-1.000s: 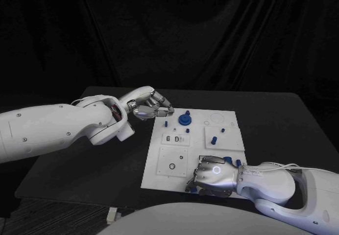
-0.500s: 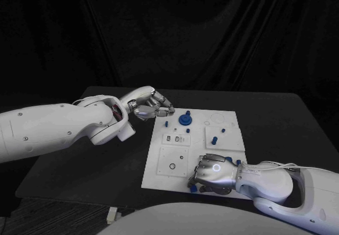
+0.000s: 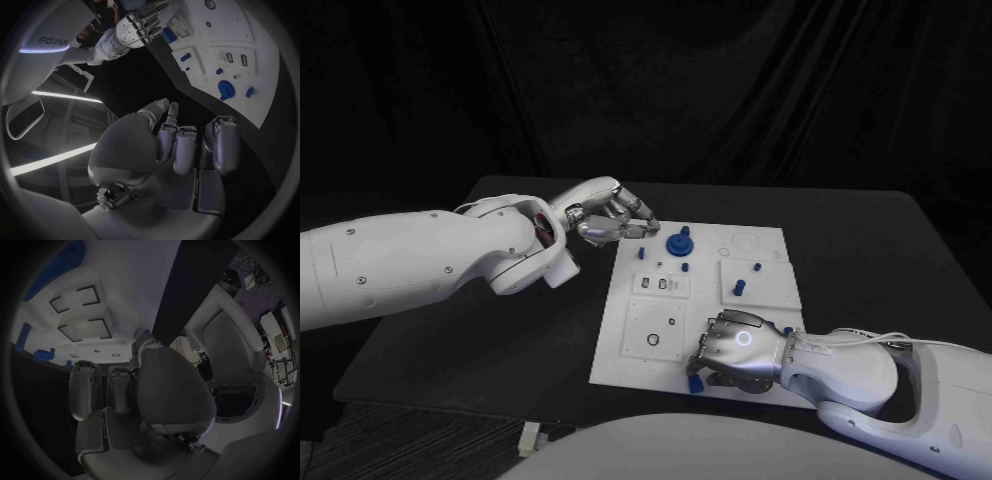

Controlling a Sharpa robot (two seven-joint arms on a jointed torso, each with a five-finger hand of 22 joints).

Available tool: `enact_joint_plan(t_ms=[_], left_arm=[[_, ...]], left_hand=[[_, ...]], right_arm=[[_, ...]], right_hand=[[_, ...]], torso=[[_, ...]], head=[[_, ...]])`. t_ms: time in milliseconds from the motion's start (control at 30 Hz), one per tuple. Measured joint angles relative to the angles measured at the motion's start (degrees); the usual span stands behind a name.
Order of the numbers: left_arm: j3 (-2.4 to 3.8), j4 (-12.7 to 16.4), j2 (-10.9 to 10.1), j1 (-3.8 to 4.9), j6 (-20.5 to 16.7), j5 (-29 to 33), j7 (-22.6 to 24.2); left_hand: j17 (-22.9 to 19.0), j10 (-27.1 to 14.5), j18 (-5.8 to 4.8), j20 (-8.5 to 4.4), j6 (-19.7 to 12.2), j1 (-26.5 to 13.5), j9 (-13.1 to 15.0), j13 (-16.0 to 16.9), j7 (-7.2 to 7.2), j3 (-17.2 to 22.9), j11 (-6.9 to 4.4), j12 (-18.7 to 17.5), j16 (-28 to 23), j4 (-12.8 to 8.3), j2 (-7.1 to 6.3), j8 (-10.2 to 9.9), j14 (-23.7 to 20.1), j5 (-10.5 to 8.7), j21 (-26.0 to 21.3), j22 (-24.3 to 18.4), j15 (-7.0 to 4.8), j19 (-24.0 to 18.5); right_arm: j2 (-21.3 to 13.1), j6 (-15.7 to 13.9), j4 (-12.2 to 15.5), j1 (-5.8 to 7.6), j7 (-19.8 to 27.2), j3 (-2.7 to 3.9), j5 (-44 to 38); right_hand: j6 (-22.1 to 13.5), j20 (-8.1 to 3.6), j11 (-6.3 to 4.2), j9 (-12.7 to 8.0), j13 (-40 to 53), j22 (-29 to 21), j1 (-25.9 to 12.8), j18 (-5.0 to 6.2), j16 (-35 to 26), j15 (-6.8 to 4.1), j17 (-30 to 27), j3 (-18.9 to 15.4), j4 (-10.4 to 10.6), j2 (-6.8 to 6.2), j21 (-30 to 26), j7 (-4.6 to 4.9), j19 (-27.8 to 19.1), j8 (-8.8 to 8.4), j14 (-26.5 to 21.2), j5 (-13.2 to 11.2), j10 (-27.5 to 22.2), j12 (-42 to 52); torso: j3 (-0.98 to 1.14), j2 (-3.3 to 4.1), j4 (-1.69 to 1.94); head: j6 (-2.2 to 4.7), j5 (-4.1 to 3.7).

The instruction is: Assemble the parts on the task board

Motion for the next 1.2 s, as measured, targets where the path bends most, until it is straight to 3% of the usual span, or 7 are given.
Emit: enact_joint_plan(t_ms=[167, 267, 367, 500, 867, 1100, 1200], left_arm=[[0.0, 0.0, 0.1, -0.07, 0.1, 0.0, -0.1], [0.0, 0.0, 0.1, -0.15, 0.1, 0.0, -0.1], [0.0, 0.0, 0.1, -0.27, 0.2, 0.1, -0.1], [0.0, 0.0, 0.0, -0.39, 0.2, 0.1, -0.1], [0.0, -0.1, 0.0, -0.56, 0.3, 0.1, -0.2], [0.0, -0.1, 0.0, -0.63, 0.4, 0.1, -0.3], [0.0, -0.1, 0.0, -0.7, 0.4, 0.1, -0.3]], left_hand=[[0.0, 0.0, 0.0, 0.0, 0.0, 0.0, 0.0, 0.0, 0.0, -0.1, 0.0, 0.0, 0.0, 0.1, 0.0, 0.0, 0.0, 0.0, 0.0, 0.0, 0.0, 0.0], [0.0, 0.0, 0.0, 0.0, 0.0, 0.0, 0.0, 0.0, 0.0, -0.1, 0.0, 0.0, 0.0, 0.1, -0.01, 0.0, 0.0, 0.0, 0.0, 0.0, 0.0, 0.0], [0.0, 0.0, 0.0, 0.0, 0.0, 0.0, -0.1, 0.0, 0.0, -0.1, 0.0, 0.0, 0.0, 0.1, -0.01, 0.0, 0.0, 0.0, 0.0, 0.0, 0.0, 0.0], [0.0, 0.0, 0.0, 0.0, 0.0, 0.0, -0.1, 0.0, 0.0, -0.1, 0.0, 0.0, 0.0, 0.1, -0.01, 0.0, 0.0, 0.0, 0.0, 0.0, 0.0, 0.0], [0.0, 0.0, 0.0, 0.0, 0.0, 0.4, -0.1, 0.0, 0.0, -0.1, 0.0, 0.2, 0.0, 0.1, -0.07, 0.0, 0.0, 0.23, 0.0, 0.0, 0.0, 0.0], [0.0, 0.0, 0.0, 0.0, 0.0, 0.5, -0.1, 0.0, 0.0, -0.1, 0.0, 0.2, 0.0, 0.1, 0.05, 0.0, 0.0, 0.23, 0.0, 0.0, 0.0, 0.0], [0.0, 0.0, -0.01, 0.0, 0.0, 0.5, -0.1, 0.0, 0.0, -0.1, 0.0, 0.2, 0.0, 0.1, 0.05, 0.0, 0.0, 0.23, 0.0, 0.0, 0.0, 0.0]], right_arm=[[0.2, -0.2, -0.3, -0.13, -0.1, 0.0, 0.0], [0.3, -0.3, -0.4, -0.19, -0.1, 0.0, 0.0], [0.3, -0.6, -0.4, -0.26, -0.1, 0.0, -0.1], [0.2, -0.9, -0.2, -0.28, 0.0, 0.0, -0.1], [0.7, -0.9, -0.1, -0.39, 0.1, 0.0, -0.1], [1.1, -0.8, -0.5, -0.47, 0.1, 0.0, 0.3], [1.3, -0.6, -0.7, -0.57, 0.1, 0.0, 0.6]], right_hand=[[0.0, 0.0, 0.0, 0.1, 0.0, 0.0, -1.0, 0.01, 0.0, 0.0, 0.0, 0.0, 0.0, -0.36, 0.0, 0.0, 0.0, 0.0, 0.0, -2.6, 0.0, 0.0], [-2.2, 0.0, 0.0, -0.1, 0.0, 0.0, -1.6, 0.0, 0.0, 0.0, 0.0, -0.3, 0.2, -0.96, 0.0, -0.49, 0.0, -1.08, 0.0, -5.1, 0.0, 0.0], [-4.5, 0.0, 0.0, -0.7, 0.0, 0.0, -1.9, 0.0, 0.0, 0.0, 0.0, -0.3, 0.3, -1.26, 0.0, -1.14, 0.0, -1.5, 0.0, -6.0, 0.0, 0.0], [-7.9, 0.0, 0.0, -1.7, 0.0, 0.0, -1.9, 0.0, 0.0, 0.0, 0.0, -0.3, 0.2, -1.26, 0.4, -2.48, 0.0, -1.5, 0.0, -6.1, 0.0, 0.0], [-8.0, 0.0, 0.0, -1.8, 0.0, 0.0, -1.9, 0.0, 0.0, 0.0, 0.0, -0.3, 0.2, -1.26, 0.4, -2.78, 0.0, -1.35, 0.0, -5.9, 0.0, 0.0], [-3.7, 0.0, 0.0, -0.9, 0.0, 0.0, -1.5, 0.01, 0.0, 0.0, 0.0, 0.2, 0.2, -0.87, 1.0, -1.28, 0.0, 0.99, 0.0, -1.7, 0.0, 0.0], [-3.4, 0.0, 0.0, -0.8, 0.0, 0.0, -1.5, 0.0, 0.0, -0.01, 0.0, 0.4, 0.1, -0.87, 1.1, -1.19, 0.0, 1.0, 0.0, -1.5, 0.0, 0.0]], torso=[[-0.01, -0.01, -0.02], [-0.02, -0.01, -0.03], [-0.02, -0.02, -0.03], [-0.02, -0.02, -0.03], [-0.03, -0.02, -0.03], [-0.03, -0.03, -0.03], [-0.03, -0.03, -0.03]], head=[[0.0, 0.19], [0.0, 0.26], [0.0, 0.34], [0.0, 0.36], [0.0, 0.41], [0.0, 0.6], [0.0, 0.65]])
